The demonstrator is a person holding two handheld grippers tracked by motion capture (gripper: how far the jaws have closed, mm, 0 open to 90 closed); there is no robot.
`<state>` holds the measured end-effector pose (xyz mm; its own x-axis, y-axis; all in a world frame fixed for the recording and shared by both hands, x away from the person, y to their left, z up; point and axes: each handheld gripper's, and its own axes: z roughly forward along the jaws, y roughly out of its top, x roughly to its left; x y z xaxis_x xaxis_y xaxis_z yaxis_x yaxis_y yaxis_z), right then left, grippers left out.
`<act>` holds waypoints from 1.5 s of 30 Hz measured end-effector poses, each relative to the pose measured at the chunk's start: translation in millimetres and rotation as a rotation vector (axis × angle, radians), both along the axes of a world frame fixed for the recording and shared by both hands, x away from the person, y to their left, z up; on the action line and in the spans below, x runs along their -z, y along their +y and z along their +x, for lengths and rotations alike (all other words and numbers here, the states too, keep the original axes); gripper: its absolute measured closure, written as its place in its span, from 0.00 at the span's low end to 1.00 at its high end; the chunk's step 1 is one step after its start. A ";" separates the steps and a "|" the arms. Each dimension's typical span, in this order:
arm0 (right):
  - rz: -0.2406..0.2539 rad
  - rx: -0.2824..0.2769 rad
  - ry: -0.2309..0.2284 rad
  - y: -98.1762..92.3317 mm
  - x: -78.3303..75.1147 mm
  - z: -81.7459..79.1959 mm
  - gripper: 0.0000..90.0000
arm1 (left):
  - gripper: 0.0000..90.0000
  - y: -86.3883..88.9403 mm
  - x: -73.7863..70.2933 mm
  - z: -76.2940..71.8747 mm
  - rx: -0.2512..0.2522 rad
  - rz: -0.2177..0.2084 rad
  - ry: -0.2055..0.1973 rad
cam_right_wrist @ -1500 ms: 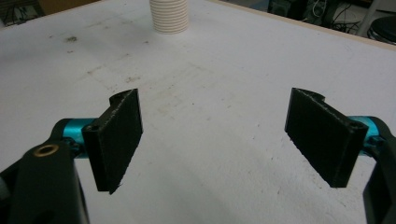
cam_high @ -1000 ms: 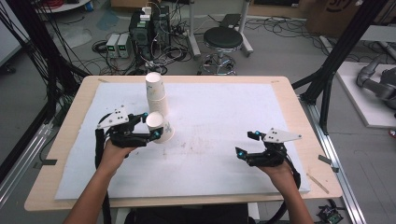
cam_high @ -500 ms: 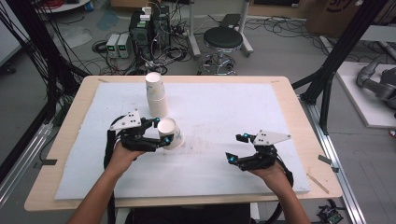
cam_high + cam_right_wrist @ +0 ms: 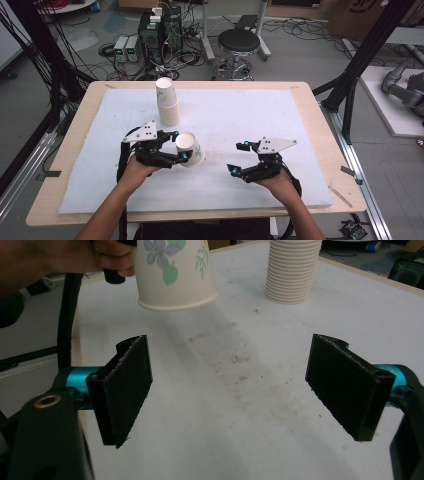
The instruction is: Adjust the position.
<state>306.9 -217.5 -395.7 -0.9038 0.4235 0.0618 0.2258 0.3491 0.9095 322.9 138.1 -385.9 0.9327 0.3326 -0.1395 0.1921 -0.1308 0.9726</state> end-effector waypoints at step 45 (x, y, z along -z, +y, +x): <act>0.024 -0.177 0.034 40.8 5.7 4.0 0.31 | 0.39 -62.1 0.4 -3.3 0.167 0.007 0.007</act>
<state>311.0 -176.7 -401.4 -0.9612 0.2564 0.1019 0.1937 0.3641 0.9110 319.6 76.0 -386.2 0.9741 0.1742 -0.1444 0.1739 -0.1684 0.9703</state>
